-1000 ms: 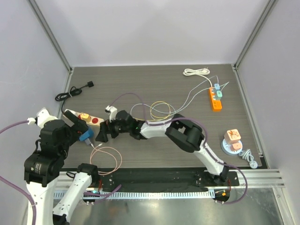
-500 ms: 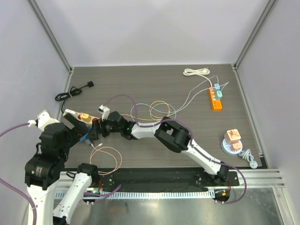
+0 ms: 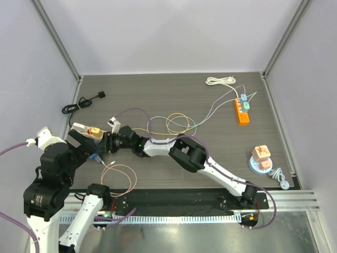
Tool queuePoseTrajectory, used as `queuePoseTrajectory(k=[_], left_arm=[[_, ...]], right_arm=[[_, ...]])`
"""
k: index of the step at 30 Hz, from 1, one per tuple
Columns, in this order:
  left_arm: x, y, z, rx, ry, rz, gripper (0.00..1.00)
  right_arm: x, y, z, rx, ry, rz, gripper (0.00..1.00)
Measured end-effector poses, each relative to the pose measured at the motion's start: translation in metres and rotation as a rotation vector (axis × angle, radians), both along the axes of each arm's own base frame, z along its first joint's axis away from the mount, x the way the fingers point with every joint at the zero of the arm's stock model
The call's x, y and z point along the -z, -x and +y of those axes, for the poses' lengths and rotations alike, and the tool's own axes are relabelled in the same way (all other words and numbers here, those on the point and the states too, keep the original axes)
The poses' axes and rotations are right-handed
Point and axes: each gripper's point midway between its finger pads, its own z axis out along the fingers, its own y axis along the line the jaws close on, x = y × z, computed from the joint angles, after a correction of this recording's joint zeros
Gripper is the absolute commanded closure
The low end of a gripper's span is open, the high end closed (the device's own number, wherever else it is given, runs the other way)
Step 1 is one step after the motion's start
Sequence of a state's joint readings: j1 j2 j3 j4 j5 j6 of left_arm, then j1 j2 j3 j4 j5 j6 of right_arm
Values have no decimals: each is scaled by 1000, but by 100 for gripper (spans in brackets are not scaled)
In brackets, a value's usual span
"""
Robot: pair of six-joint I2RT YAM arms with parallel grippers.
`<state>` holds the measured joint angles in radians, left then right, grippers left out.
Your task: Pull the plug off the socket
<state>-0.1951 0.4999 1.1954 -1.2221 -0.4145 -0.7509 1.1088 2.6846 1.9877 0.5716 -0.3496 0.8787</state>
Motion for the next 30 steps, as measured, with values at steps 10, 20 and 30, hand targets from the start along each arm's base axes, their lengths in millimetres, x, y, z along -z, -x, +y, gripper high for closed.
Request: queuePoseTrajectory(k=[10,20,30], left_arm=[[-6,7,-6,34,29,-17,1],[10,0,-50,245,135,-1,14],[42,-20,-107,480,306,55,28]], right_arm=[[2,5,-13,6,42,21,99],[-4,32,-98,50,178,-7,99],[-1,52,-201,107,191,37,99]])
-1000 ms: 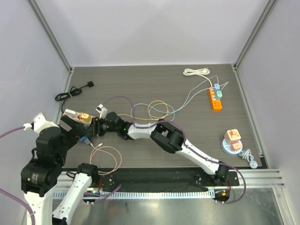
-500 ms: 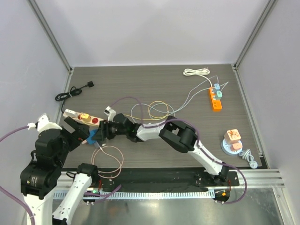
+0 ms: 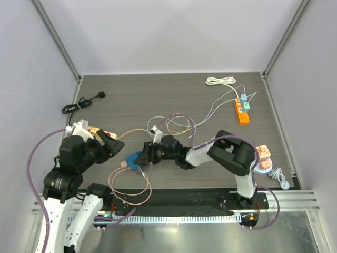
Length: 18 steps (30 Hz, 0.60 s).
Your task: Pull the plug off the socket
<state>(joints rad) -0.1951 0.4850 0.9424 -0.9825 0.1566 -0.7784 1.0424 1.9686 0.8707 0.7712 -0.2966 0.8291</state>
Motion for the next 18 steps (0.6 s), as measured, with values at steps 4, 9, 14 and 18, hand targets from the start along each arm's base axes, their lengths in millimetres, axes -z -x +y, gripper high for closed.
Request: queuePoseTrajectory(k=[4,9,14,18], left_arm=[[14,-6,-13,60,32,33,28],[40,-7,-27,108,95,44,29],[99,-7,-45,149,197,150,30],[110,-5,-52,178,214,172,32]], right_arm=[[0,-5,-34,30,-2,32,99],[-1,-17,-68,59,3,78,99],[-3,-31,-93,88,4,100,99],[0,-38,-108,90,-5,119,99]])
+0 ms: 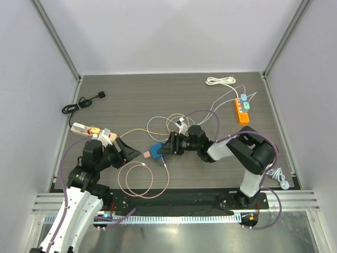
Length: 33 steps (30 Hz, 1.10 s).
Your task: Pull the plug off the socket
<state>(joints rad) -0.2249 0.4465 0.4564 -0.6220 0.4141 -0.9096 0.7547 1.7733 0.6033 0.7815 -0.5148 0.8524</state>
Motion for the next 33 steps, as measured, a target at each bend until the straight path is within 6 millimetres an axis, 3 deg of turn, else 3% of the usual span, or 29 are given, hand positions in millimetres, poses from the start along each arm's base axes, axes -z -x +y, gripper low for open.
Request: queuePoseTrajectory(k=[4,7,11,16,25,29,33], left_arm=[[-14,-9,-10,28,34,-69,40],[-13,-19,-23,37,112,-97,41],[25,-13,-44,69,130,20,35],[48,-12,-64,91,75,92,34],[46,-28,-64,87,-50,-82,40],[41,-36,-57,73,-162,-214,22],[38,-34,-65,123,-295,-366,21]], right_arm=[[-1,-5,-8,-24,-48,20,99],[-1,-7,-13,-45,-80,36,99],[4,-4,-20,-58,-100,41,99],[2,6,-22,-86,-129,46,99],[-2,4,-25,-95,-145,39,99],[-1,3,-28,-97,-142,53,99],[-5,5,-29,-107,-163,85,99]])
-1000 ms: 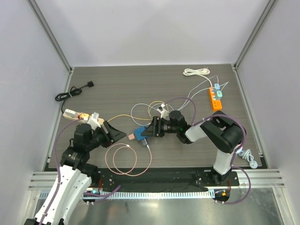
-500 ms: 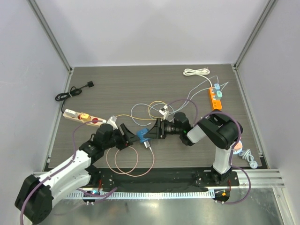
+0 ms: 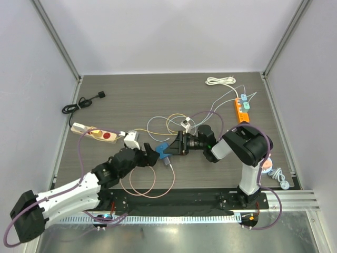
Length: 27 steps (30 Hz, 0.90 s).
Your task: Pull the plug off the socket
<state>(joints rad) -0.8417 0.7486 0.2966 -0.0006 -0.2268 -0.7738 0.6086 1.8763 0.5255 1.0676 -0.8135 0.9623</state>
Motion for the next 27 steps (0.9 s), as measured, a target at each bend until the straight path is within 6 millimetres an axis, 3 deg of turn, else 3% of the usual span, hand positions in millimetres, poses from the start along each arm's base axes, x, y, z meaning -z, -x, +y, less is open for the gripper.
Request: queuePoseTrajectory(k=[7,12,17,22,27], left_arm=[[-5,2,-15,85,-189,-279,27],[11,-2,0,90,-315,-352,27],[1,2,6,108,-281,-452,34],[-7,8,0,169,-248,-508,34],[8,14,-15,269,-297,-465,26]], right_arm=[[0,0,-2,-4,-65,135,99],[13,1,-5,5,-72,305,99],[12,1,-5,13,-78,352,99],[12,1,-5,15,-80,375,99],[11,1,-5,15,-81,384,99]])
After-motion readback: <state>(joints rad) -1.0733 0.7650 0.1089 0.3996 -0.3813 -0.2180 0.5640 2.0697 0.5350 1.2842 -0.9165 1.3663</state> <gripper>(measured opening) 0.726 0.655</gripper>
